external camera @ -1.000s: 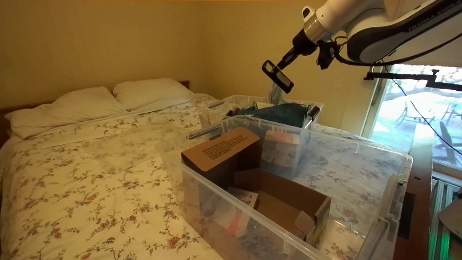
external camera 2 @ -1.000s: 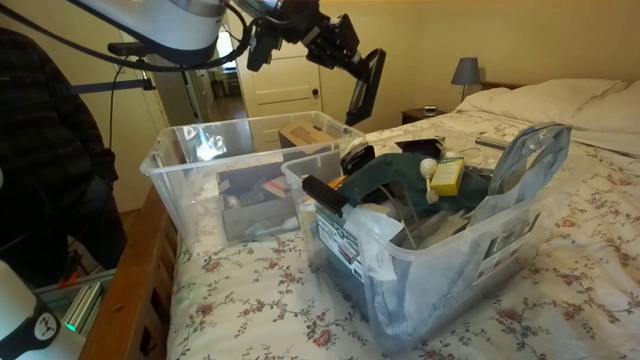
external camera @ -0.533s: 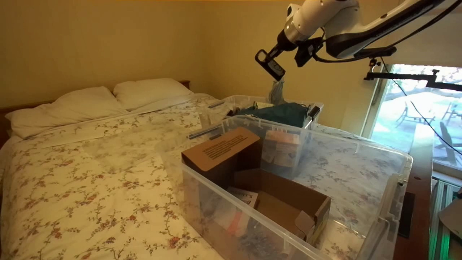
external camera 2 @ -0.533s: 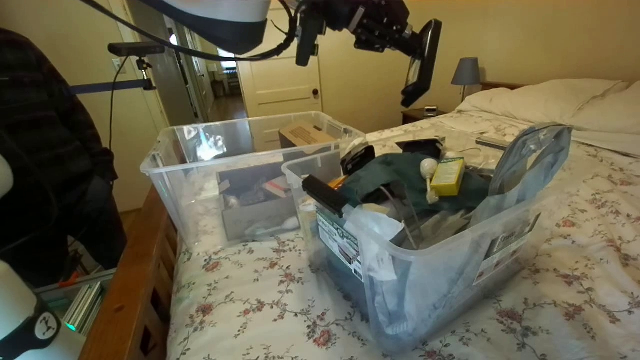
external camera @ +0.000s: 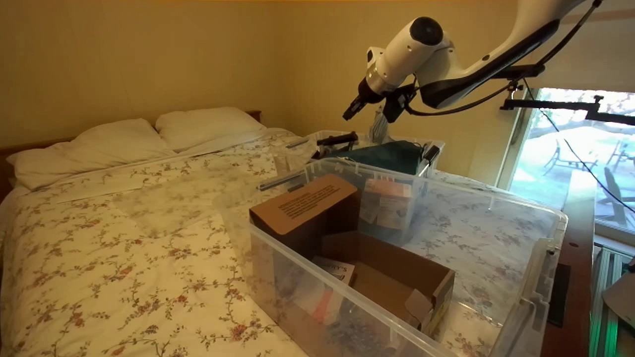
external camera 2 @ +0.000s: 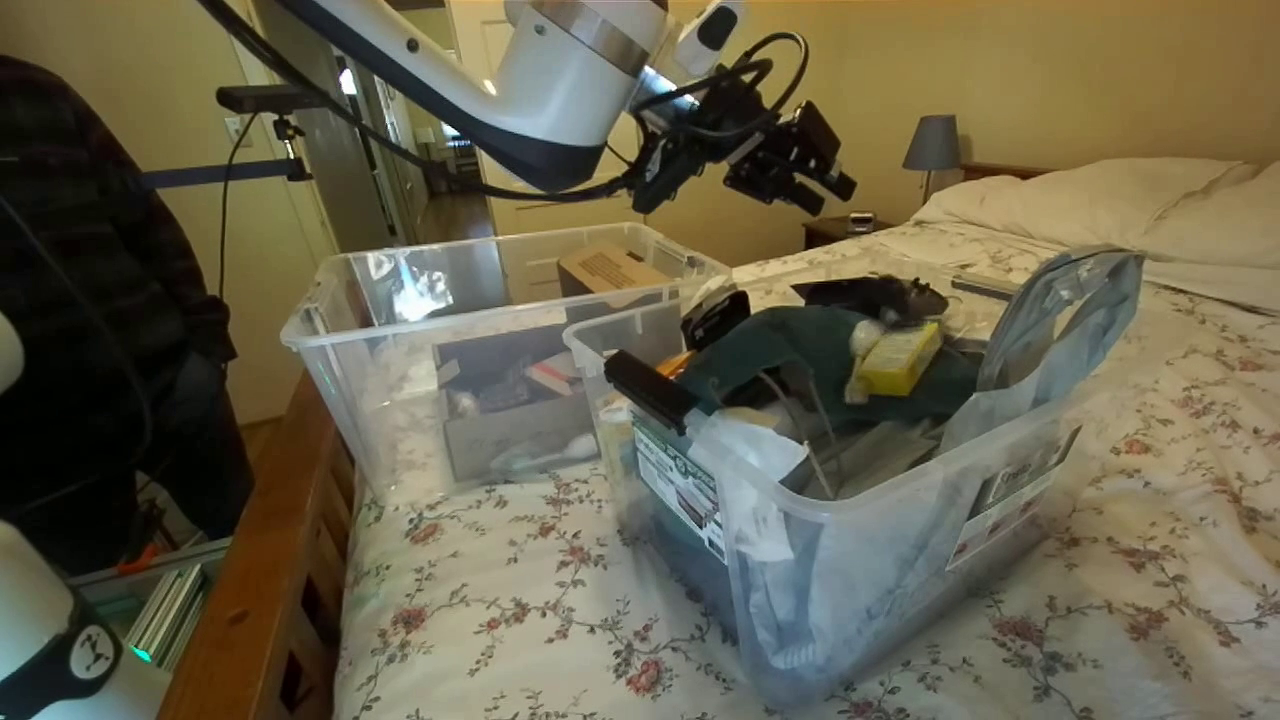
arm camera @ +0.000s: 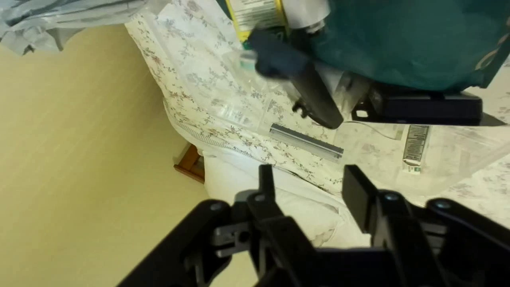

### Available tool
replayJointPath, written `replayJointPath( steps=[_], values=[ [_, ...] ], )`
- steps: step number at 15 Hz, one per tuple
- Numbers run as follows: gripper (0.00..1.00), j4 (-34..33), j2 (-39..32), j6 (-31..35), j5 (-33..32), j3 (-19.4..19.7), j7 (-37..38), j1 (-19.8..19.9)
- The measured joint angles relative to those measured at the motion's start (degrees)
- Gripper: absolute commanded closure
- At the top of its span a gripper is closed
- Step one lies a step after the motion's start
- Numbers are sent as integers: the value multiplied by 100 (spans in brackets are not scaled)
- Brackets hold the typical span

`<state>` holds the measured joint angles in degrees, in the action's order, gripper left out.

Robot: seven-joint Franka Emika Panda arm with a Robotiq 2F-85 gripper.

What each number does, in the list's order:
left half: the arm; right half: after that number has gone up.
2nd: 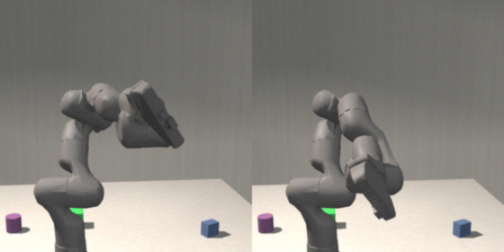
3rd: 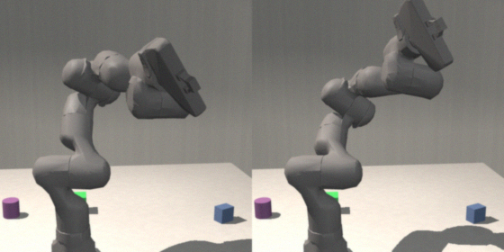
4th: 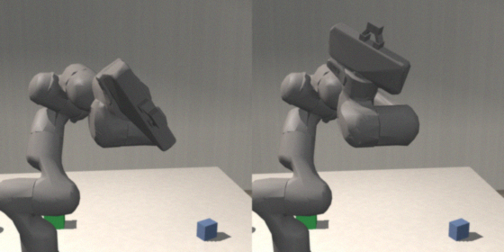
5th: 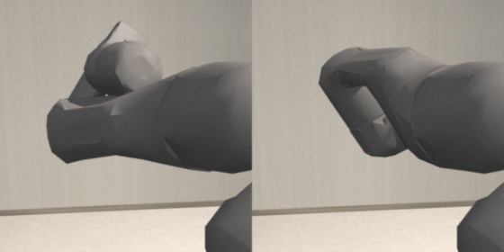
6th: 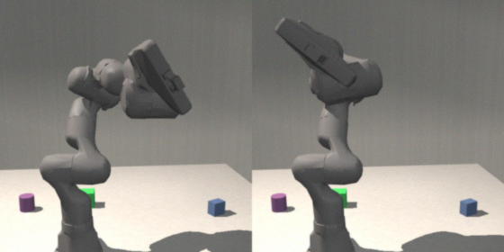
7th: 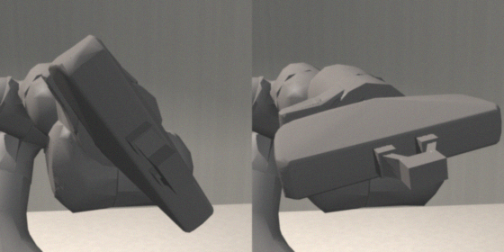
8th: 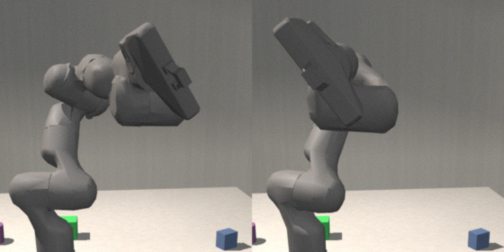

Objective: Pick up the contents in the container to the left and put them in the container to the right

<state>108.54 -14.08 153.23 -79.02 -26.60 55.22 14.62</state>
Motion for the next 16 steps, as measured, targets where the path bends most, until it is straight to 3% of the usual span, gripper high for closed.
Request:
replayJointPath(
  steps=[3,4,7,12,16],
  values=[
    [1,54,24,6,97,-71,-130,-1],
    [0,177,133,82,172,-140,-251,4],
    [0,983,801,870,832,212,-974,-474],
    [0,2526,1901,2098,1049,-153,-1705,-635],
    [0,3363,2554,2706,1036,-329,-2103,-1101]
  ],
)
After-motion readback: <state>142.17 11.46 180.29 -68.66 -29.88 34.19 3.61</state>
